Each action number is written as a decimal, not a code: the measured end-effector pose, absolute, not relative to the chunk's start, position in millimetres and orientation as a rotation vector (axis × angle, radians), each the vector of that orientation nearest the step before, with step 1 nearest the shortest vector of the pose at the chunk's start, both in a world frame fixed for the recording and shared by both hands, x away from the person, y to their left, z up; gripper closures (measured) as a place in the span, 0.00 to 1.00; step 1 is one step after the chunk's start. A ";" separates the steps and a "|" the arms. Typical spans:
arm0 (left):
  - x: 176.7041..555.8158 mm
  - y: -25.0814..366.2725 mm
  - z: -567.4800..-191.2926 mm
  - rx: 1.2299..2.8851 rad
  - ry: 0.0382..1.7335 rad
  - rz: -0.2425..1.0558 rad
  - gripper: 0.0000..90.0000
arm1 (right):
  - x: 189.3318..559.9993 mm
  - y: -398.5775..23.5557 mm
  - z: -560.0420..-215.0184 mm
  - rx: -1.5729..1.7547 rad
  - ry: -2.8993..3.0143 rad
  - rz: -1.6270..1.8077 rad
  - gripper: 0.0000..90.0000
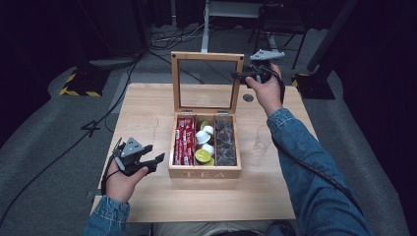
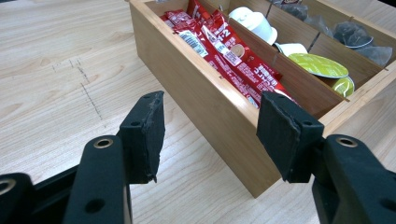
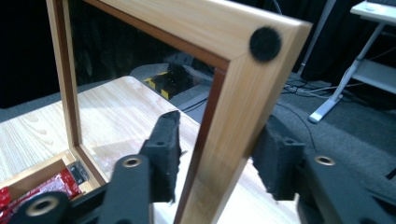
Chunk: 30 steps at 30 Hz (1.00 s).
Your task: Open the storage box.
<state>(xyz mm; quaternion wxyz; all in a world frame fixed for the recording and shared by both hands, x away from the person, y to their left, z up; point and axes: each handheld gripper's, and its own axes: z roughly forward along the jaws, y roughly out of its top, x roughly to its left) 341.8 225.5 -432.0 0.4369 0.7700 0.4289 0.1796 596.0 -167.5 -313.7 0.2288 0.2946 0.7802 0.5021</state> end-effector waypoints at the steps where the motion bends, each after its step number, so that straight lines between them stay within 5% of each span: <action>1: 341.8 225.8 -432.1 1.918 1.067 0.443 0.47 | 597.1 -166.5 -315.2 0.817 2.147 1.381 0.55; 14: 343.3 225.9 -433.2 1.916 1.069 0.436 0.47 | 608.7 -158.6 -331.2 0.857 2.179 1.340 0.40; 30: 344.1 227.6 -433.7 1.924 1.070 0.433 0.47 | 615.4 -154.7 -349.5 0.895 2.246 1.283 0.38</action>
